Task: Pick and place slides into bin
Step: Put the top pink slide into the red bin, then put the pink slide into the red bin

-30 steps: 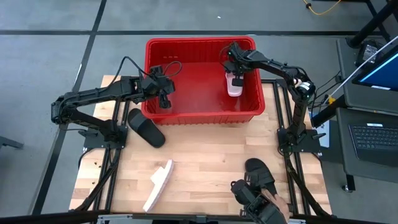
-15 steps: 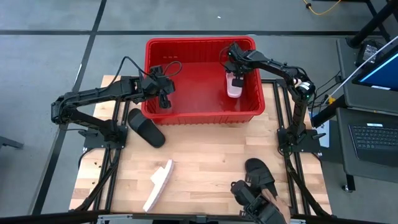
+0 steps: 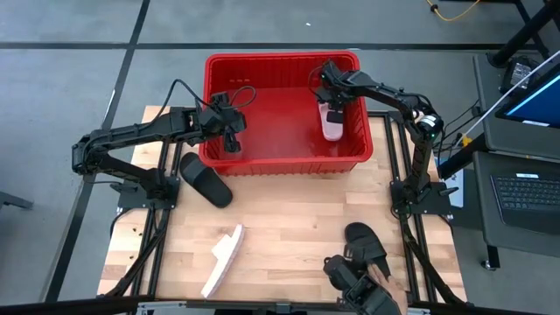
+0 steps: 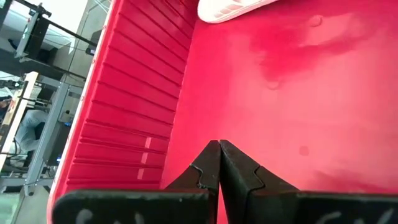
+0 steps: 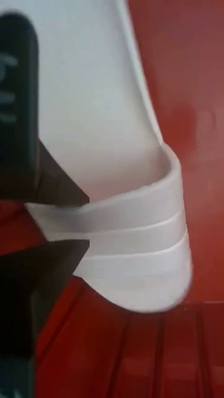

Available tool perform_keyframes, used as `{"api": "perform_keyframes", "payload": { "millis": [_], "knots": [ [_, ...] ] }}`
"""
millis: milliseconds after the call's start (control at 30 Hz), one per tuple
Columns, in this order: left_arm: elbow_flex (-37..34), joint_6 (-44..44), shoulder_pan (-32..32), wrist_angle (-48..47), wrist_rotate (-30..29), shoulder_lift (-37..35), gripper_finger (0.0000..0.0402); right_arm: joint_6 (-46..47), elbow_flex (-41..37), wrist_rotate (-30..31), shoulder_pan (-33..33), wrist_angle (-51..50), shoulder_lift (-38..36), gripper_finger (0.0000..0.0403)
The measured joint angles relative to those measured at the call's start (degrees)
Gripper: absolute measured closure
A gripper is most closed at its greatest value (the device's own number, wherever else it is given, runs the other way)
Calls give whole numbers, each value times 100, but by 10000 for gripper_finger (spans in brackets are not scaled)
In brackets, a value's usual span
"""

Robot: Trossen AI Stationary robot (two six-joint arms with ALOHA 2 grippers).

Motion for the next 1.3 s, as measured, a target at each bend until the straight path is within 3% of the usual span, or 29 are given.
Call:
{"api": "perform_keyframes", "payload": {
  "millis": [167, 367, 933, 1300],
  "knots": [
    [0, 0, 0, -18, 0, -1, 400, 2, 0, 2, 1, -29, -2, 253],
    [0, 1, 1, -24, 0, -1, 398, 11, 0, 1, 11, -148, 1, 222],
    [0, 1, 0, -24, 0, -1, 396, 47, 8, 2, 92, -139, -2, 218],
    [0, -1, 1, -24, 0, 1, 396, 330, 483, 0, 276, -478, -3, 218]
  ]
}}
